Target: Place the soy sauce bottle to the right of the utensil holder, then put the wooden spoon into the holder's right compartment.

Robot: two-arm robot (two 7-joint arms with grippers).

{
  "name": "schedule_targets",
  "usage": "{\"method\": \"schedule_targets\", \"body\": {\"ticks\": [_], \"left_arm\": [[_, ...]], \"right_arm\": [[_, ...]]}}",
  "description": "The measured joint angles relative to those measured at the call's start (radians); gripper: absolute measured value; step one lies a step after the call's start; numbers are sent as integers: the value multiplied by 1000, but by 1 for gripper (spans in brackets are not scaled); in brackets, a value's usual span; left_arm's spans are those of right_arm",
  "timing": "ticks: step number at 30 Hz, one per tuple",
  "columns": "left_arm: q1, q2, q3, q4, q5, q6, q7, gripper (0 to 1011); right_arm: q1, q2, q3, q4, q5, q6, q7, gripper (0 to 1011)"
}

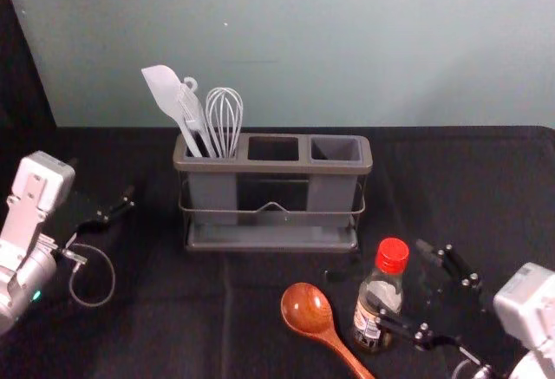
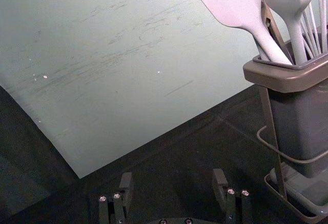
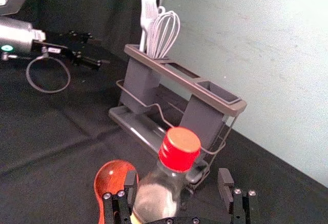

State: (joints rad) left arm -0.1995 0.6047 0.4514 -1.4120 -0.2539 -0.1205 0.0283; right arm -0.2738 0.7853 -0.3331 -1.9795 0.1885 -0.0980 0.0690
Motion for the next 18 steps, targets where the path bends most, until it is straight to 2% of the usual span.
{"method": "schedule_targets", "body": {"ticks": [2, 4, 6, 9, 12, 18], "left_arm": [[0, 0, 0, 0, 0, 0, 0, 1011], [0, 0, 0, 0, 0, 0, 0, 1011], [0, 0, 0, 0, 0, 0, 0, 1011], [0, 0, 0, 0, 0, 0, 0, 1012], [0, 0, 0, 0, 0, 0, 0, 1012], [0, 0, 0, 0, 0, 0, 0, 1011]], "right_arm": [[10, -21, -10, 10, -15, 0, -8, 1004], [24, -64, -20, 28, -36, -19, -21, 1004], [27, -80, -21, 35, -37, -35, -25, 1004], [27, -99, -20, 40, -33, -55, -24, 1004], [21, -118, -12, 44, -11, -78, -14, 1004], [12, -136, 1, 46, 9, -92, 5, 1004]]}}
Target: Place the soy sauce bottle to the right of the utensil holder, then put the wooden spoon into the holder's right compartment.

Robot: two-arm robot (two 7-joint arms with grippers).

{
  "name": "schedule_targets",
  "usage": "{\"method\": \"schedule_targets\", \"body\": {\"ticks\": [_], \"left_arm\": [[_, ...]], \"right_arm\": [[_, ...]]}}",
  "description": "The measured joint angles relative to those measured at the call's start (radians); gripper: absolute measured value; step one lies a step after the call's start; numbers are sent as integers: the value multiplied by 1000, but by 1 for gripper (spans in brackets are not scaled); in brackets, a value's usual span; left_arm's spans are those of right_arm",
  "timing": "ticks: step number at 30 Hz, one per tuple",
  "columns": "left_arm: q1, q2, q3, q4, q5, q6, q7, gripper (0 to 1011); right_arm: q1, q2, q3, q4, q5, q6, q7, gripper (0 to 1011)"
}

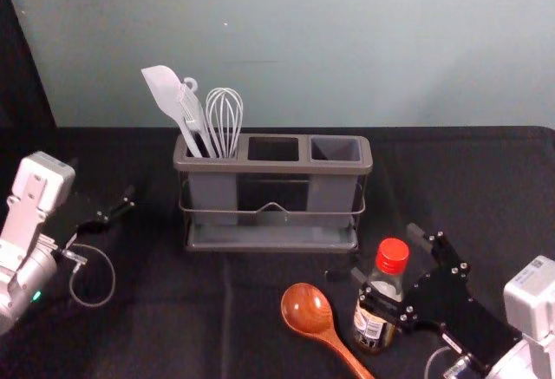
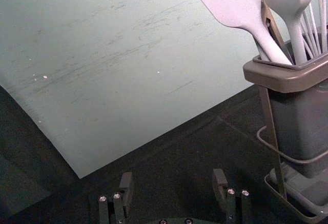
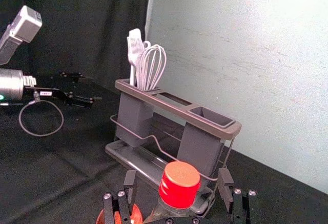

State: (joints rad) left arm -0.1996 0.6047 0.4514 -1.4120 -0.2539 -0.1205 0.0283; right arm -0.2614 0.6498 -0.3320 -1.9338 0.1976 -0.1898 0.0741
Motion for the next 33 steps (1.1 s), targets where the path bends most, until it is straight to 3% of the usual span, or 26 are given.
{"method": "schedule_targets", "body": {"ticks": [9, 23, 33], "left_arm": [[0, 0, 0, 0, 0, 0, 0, 1012], [0, 0, 0, 0, 0, 0, 0, 1011], [0, 0, 0, 0, 0, 0, 0, 1011]], "right_arm": [[-6, -22, 12, 1, -3, -3, 21, 890], [-21, -49, 37, -5, -22, 3, 46, 451], [-37, -63, 61, -17, -28, -7, 63, 420]]}}
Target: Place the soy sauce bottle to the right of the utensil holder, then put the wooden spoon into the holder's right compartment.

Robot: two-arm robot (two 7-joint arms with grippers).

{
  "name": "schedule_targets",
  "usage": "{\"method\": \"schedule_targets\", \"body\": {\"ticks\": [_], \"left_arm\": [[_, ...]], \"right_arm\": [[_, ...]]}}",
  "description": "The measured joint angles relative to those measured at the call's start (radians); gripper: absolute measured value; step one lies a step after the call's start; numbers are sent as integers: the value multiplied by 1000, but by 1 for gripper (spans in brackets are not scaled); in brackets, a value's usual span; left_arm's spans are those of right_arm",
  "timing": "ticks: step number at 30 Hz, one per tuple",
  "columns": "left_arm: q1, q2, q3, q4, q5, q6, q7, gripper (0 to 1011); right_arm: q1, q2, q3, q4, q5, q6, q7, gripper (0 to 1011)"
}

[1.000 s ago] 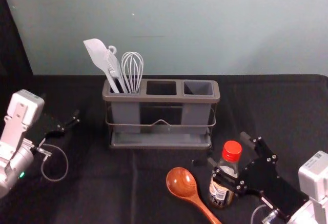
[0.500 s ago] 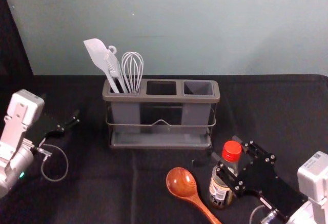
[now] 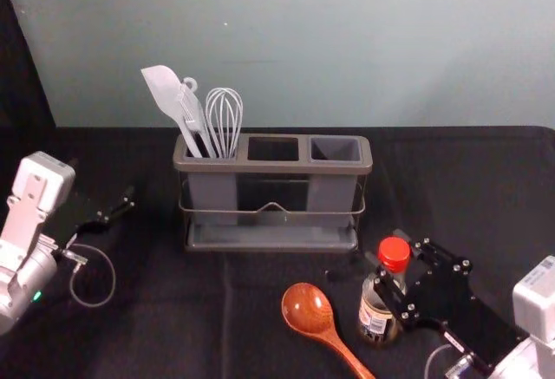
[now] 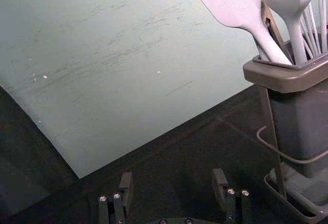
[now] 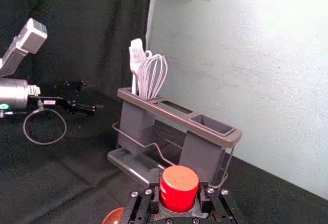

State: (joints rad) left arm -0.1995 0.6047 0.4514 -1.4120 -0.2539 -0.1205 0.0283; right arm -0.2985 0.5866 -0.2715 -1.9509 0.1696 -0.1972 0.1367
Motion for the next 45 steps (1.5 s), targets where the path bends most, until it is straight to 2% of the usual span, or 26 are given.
{"method": "schedule_targets", "body": {"ticks": [8, 16, 18, 21, 26, 31, 37, 45], "left_arm": [[0, 0, 0, 0, 0, 0, 0, 1012], [0, 0, 0, 0, 0, 0, 0, 1011], [0, 0, 0, 0, 0, 0, 0, 1011], [0, 0, 0, 0, 0, 0, 0, 1012], [0, 0, 0, 0, 0, 0, 0, 1011], [0, 0, 0, 0, 0, 0, 0, 1011], [0, 0, 0, 0, 0, 0, 0, 1011], [0, 0, 0, 0, 0, 0, 0, 1011]], "right_arm": [[-7, -10, 38, -7, 5, -8, 6, 420], [14, -27, 86, 19, 62, -21, 33, 420], [35, -36, 102, 42, 90, -21, 49, 420], [62, -46, 112, 69, 102, -18, 61, 420], [99, -56, 117, 102, 103, -7, 72, 420], [167, -74, 118, 166, 108, -6, 106, 420], [262, -100, 97, 258, 104, -4, 157, 420], [356, -142, 79, 358, 94, -1, 201, 420]]}}
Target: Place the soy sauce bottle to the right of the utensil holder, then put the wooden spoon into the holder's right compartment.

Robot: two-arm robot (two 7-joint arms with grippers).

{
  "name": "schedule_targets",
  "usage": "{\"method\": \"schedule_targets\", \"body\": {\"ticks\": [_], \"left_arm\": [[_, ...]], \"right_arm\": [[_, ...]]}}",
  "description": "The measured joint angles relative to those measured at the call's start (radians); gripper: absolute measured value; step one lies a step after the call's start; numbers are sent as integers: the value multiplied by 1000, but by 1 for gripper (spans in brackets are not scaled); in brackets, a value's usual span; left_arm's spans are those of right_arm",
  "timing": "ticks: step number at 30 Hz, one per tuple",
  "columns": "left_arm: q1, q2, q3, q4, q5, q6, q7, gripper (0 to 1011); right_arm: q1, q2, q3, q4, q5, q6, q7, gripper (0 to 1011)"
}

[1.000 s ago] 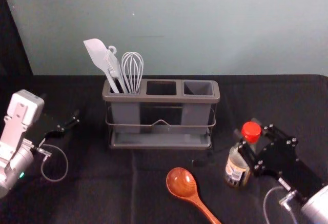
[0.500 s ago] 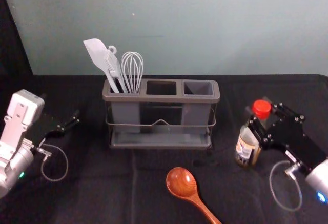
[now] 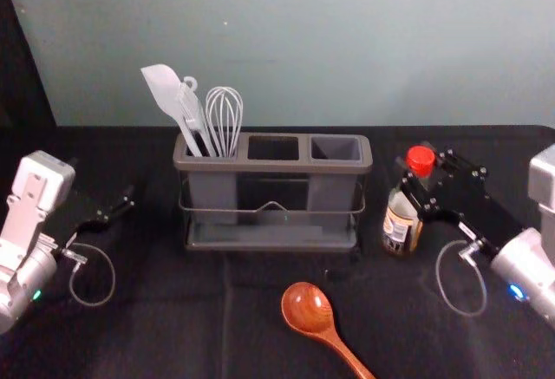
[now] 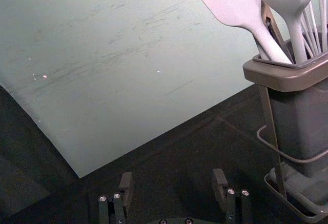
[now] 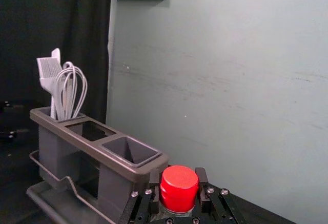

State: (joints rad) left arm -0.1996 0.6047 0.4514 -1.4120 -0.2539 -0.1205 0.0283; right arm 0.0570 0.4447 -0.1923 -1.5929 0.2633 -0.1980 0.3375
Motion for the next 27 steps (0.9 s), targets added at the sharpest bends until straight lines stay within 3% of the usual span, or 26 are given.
{"method": "schedule_targets", "body": {"ticks": [13, 26, 27], "left_arm": [[0, 0, 0, 0, 0, 0, 0, 1011], [0, 0, 0, 0, 0, 0, 0, 1012], [0, 0, 0, 0, 0, 0, 0, 1012]], "right_arm": [[108, -77, -11, 152, -18, -32, 35, 420], [133, -103, -14, 202, -25, -48, 48, 422], [133, -104, -14, 203, -24, -51, 50, 463]]}}
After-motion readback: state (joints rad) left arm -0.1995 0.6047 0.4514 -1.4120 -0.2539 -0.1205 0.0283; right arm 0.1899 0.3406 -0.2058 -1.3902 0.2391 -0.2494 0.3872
